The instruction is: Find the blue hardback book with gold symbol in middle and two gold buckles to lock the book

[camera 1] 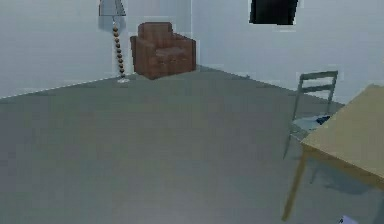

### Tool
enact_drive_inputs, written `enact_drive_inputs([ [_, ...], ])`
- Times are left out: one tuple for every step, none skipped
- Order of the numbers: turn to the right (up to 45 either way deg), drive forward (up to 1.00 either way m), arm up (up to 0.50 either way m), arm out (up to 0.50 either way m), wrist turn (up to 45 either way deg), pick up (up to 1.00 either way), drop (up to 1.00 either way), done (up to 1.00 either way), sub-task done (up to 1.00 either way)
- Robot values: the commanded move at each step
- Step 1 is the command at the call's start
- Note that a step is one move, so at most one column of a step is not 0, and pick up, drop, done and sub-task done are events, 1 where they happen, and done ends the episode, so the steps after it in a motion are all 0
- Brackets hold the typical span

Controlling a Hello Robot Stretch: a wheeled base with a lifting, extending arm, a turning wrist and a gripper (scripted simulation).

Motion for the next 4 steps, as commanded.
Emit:
enact_drive_inputs([
  [3.0, 0.0, 0.0, 0.0, 0.0, 0.0, 0.0, 0.0, 0.0],
  [0.0, 0.75, 0.0, 0.0, 0.0, 0.0, 0.0, 0.0, 0.0],
  [9.0, 0.0, 0.0, 0.0, 0.0, 0.0, 0.0, 0.0, 0.0],
  [0.0, 0.5, 0.0, 0.0, 0.0, 0.0, 0.0, 0.0, 0.0],
])
